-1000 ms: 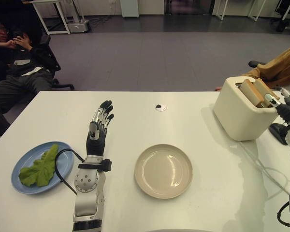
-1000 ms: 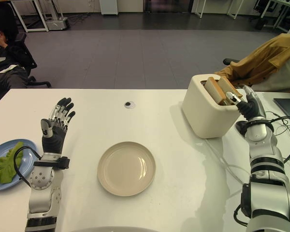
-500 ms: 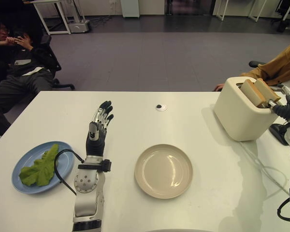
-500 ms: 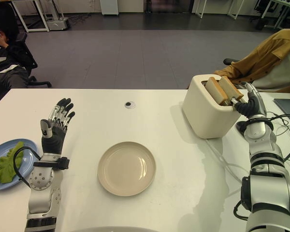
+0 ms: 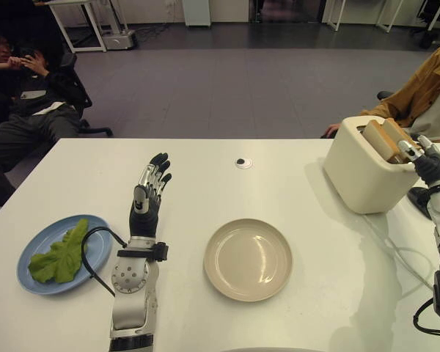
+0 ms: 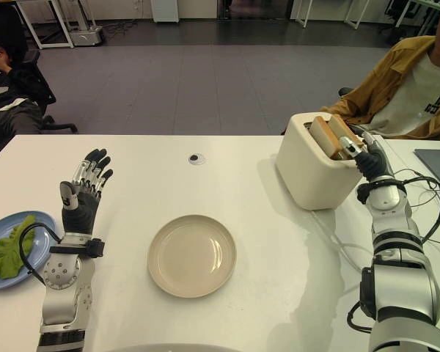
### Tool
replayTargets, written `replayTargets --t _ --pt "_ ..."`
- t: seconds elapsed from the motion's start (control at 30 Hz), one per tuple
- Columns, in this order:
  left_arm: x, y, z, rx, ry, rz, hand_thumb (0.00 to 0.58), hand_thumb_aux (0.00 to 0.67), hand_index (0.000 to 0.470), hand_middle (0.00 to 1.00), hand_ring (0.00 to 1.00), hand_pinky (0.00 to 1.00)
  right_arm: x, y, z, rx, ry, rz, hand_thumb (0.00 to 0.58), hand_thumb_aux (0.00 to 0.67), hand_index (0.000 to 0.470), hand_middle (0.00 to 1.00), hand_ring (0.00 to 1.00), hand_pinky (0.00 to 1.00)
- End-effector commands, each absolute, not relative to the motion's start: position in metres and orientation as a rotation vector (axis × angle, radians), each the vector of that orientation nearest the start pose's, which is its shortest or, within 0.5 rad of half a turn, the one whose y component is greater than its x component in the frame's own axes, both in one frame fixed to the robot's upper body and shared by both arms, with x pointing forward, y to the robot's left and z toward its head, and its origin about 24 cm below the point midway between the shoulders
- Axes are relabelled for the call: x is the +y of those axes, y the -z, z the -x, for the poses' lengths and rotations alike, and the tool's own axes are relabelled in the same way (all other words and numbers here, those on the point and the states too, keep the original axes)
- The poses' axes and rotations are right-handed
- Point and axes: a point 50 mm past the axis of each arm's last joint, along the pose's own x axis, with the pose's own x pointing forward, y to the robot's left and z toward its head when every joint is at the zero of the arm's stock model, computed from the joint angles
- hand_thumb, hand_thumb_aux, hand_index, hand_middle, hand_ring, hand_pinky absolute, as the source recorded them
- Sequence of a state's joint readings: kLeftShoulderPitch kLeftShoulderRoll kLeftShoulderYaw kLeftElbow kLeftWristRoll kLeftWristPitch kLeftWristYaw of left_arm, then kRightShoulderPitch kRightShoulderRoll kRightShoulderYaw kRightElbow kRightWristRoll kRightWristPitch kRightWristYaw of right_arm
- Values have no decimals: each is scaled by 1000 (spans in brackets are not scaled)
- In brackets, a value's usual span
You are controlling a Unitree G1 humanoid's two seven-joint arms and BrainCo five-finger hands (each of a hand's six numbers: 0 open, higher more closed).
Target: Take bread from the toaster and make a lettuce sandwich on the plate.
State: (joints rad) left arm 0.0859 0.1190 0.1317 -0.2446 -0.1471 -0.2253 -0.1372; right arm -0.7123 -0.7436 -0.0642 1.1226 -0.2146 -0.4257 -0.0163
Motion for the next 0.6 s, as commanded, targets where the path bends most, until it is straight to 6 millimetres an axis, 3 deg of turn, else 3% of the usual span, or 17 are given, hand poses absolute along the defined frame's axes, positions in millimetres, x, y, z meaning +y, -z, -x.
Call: replayTargets --t 0.03,0.23,0.43,0.47,0.5,0.6 --pt "197 -104 -224 -394 4 -36 0 0 0 0 0 0 -354 -149 -335 -88 311 800 0 0 0 0 0 0" --pt "197 -103 -223 -395 0 -33 0 0 0 0 0 0 -359 -164 -334 -132 350 824 0 0 0 0 0 0" --pt "196 -103 -223 -397 -1 -31 0 0 0 0 0 0 -363 -152 -332 -54 350 879 0 0 0 0 0 0" --pt "196 -103 -223 -397 -1 -31 0 0 0 0 0 0 -363 -147 -332 -35 344 880 62 37 26 0 0 0" --pt "197 -103 -223 -397 -1 -31 0 0 0 0 0 0 -362 -143 -332 -20 337 880 83 50 35 0 0 0" --pt "196 -104 -223 -398 0 -32 0 0 0 0 0 0 -359 -133 -331 11 315 880 100 60 42 0 0 0"
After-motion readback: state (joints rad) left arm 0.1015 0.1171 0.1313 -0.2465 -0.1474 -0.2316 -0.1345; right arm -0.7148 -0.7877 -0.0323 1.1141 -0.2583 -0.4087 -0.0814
